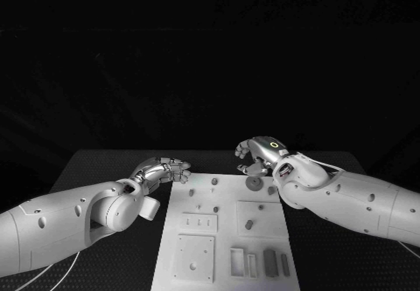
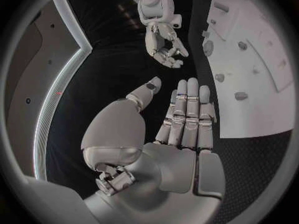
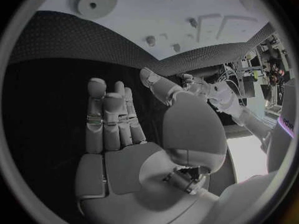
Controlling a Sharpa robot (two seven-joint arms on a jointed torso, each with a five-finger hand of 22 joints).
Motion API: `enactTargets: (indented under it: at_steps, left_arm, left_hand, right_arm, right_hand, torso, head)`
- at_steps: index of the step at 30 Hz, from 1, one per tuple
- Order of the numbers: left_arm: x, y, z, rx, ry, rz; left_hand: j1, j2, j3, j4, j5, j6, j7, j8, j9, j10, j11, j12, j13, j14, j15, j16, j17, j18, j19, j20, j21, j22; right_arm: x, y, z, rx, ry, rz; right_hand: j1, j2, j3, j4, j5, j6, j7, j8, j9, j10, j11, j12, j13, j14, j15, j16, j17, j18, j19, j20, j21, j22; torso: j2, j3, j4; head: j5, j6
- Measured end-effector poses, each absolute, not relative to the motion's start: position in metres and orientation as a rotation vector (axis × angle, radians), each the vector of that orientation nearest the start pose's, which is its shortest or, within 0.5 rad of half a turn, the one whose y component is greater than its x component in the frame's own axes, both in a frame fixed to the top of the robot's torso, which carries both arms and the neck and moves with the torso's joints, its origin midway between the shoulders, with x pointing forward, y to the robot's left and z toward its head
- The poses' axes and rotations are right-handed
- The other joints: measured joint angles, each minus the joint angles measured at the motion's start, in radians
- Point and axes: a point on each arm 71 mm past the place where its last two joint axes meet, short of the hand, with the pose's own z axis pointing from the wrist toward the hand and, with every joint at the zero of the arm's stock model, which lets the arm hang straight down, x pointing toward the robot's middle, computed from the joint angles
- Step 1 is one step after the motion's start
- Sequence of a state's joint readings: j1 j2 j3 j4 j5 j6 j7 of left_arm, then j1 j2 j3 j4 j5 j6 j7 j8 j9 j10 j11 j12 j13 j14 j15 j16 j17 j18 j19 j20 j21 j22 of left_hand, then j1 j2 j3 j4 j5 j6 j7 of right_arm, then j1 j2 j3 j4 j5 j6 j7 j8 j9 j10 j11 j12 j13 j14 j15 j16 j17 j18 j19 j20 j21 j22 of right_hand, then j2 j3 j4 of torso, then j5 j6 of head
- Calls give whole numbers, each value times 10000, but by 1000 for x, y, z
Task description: Assemble the parts on the task board
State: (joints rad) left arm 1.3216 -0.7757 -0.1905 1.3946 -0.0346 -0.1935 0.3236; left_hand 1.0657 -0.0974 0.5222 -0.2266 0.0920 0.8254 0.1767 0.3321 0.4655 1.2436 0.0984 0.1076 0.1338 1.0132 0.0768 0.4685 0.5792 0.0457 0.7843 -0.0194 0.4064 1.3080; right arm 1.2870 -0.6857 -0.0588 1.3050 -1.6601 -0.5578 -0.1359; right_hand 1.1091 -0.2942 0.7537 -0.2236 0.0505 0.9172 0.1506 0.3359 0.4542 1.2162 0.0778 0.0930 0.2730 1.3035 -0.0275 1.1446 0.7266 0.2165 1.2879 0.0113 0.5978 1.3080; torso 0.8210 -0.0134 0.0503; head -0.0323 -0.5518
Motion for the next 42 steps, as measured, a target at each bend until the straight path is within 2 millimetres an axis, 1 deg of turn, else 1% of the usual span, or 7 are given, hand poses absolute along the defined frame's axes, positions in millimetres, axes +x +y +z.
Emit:
enactTargets:
  at_steps: [4, 7, 8, 12, 16, 29, 42]
  left_arm:
    - [516, 212, -183, -10106, 15889, -14788]
    - [516, 213, -183, -10107, 15871, -14778]
    - [516, 213, -183, -10107, 15870, -14780]
    - [516, 213, -184, -10106, 15868, -14788]
    - [516, 213, -184, -10113, 15875, -14789]
    - [518, 209, -185, -10065, 15900, -14832]
    - [517, 209, -184, -10064, 15920, -14867]
  left_hand:
    - [0, 0, 0, 0, 0, 0, 0, 0, 0, 0, -1, 0, 0, 0, 0, 0, 0, 0, 0, 0, 0, -1]
    - [0, 0, 27, -27, 0, 0, 0, 0, 10, 0, -1, 0, 0, 0, 0, 0, 0, 0, 0, 0, 0, 0]
    - [0, 0, 27, -27, 0, 0, 0, 0, 10, 0, -1, 0, 0, 0, 0, 0, -1, 0, 0, 0, 0, -1]
    - [0, 0, 27, -27, 0, 0, 0, 0, 10, 0, -1, 0, -1, 0, 0, 0, -1, 0, 0, 0, 0, -1]
    - [0, 0, 27, -27, 0, 0, 0, 0, 10, 0, -1, 0, -2, 0, 0, 0, -1, 0, 0, 0, 0, -2]
    - [1, 0, 27, -27, 0, 0, 0, 0, 8, 0, -1, 0, -3, 0, 0, 0, 7, -1, 0, 0, 0, -3]
    - [1, 0, 27, -27, 0, 0, 0, 0, 7, 0, 0, 0, -4, 0, 0, 0, 5, -1, 0, 0, 0, -4]
  right_arm:
    - [537, -206, -142, -2265, 13621, 4589]
    - [540, -218, -146, -2249, 14126, 4327]
    - [541, -221, -147, -2242, 14261, 4256]
    - [544, -232, -152, -2187, 14785, 3998]
    - [548, -239, -157, -2102, 15276, 3819]
    - [557, -235, -196, -1471, 16739, 4006]
    - [557, -232, -202, -1503, 16876, 4119]
  right_hand:
    - [-141, -37, -582, -221, 0, -536, 98, -222, -53, 543, -172, 443, 614, -209, -244, 40, -49, 64, -212, -31, 40, -1]
    - [-181, -17, -1181, -390, 0, -876, 61, -354, -103, 560, -317, 1728, 2362, -419, -381, 125, -63, 107, -435, -115, 40, -1]
    - [-180, 76, -1389, -447, 0, -996, -2, -374, -103, 193, -347, 3004, 3656, -507, -344, 271, -51, 161, -437, -115, 39, -1]
    - [-284, -19, -1626, -418, 11, -1050, -34, -378, -104, -1159, -352, 6353, 6863, -601, -393, 761, 173, 162, -395, -148, 215, -2]
    - [-286, -16, -1561, -354, 49, -944, -63, -377, -104, -1856, -334, 9151, 9170, -643, -346, 1605, 772, 164, 23, -136, 763, -2]
    - [-428, 260, -1474, -249, 48, -867, -146, -313, -103, -1876, -354, 10748, 9866, -645, -328, 2147, 1399, 164, 218, -187, 1536, -3]
    - [-268, 498, -974, -244, 48, -867, -148, -115, 19, -1890, -368, 10917, 9742, -605, -459, 2147, 1550, 165, 216, -184, 1725, -4]
  torso:
    - [-52, 46, -80]
    - [-81, 81, -136]
    - [-85, 87, -150]
    - [-92, 126, -183]
    - [-96, 128, -194]
    - [-95, 100, -162]
    - [-95, 81, -141]
  head:
    - [18, 12]
    - [35, 18]
    - [37, 19]
    - [31, 10]
    - [1, -17]
    - [-12, -128]
    - [-24, -234]
